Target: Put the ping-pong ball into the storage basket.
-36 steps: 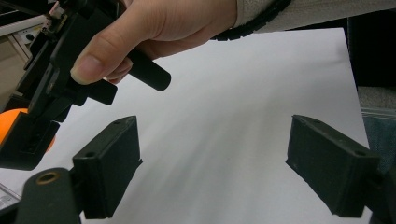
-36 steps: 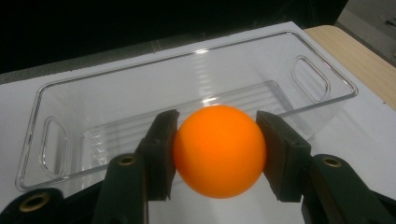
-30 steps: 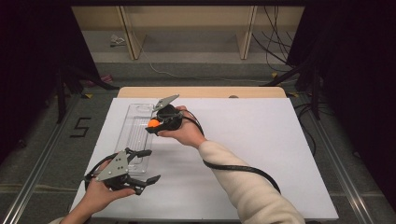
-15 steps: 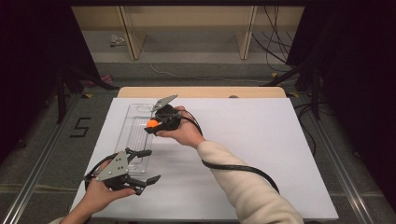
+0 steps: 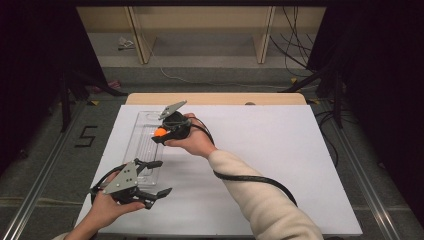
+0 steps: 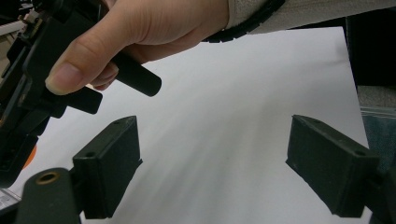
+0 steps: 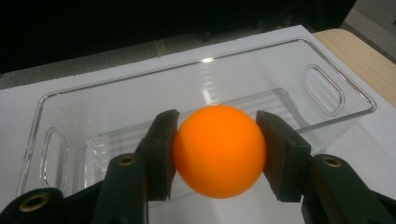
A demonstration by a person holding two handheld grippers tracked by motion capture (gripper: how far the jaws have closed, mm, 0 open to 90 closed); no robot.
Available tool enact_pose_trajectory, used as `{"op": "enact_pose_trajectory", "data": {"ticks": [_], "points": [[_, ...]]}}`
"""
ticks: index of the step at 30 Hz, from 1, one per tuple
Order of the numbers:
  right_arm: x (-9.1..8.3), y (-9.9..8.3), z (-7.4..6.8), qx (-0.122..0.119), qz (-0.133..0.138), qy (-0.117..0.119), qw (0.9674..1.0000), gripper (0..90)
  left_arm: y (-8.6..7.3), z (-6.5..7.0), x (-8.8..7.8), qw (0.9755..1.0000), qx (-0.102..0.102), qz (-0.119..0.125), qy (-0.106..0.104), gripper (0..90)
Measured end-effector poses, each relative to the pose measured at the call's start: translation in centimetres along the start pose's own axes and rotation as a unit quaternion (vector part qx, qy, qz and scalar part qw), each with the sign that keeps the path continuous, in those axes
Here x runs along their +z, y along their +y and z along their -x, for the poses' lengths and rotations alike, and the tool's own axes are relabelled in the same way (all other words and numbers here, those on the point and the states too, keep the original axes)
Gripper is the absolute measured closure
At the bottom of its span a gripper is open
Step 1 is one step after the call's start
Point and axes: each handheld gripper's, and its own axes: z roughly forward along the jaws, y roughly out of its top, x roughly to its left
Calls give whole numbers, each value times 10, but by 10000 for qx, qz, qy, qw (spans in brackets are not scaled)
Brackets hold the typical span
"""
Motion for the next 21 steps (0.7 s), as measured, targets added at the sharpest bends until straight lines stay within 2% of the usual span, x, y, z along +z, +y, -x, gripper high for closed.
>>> {"op": "enact_pose_trajectory", "data": {"ticks": [21], "points": [[7, 7, -2, -37, 16, 26, 10000, 514, 0, 0, 0, 10000, 12, -6, -6, 169]]}}
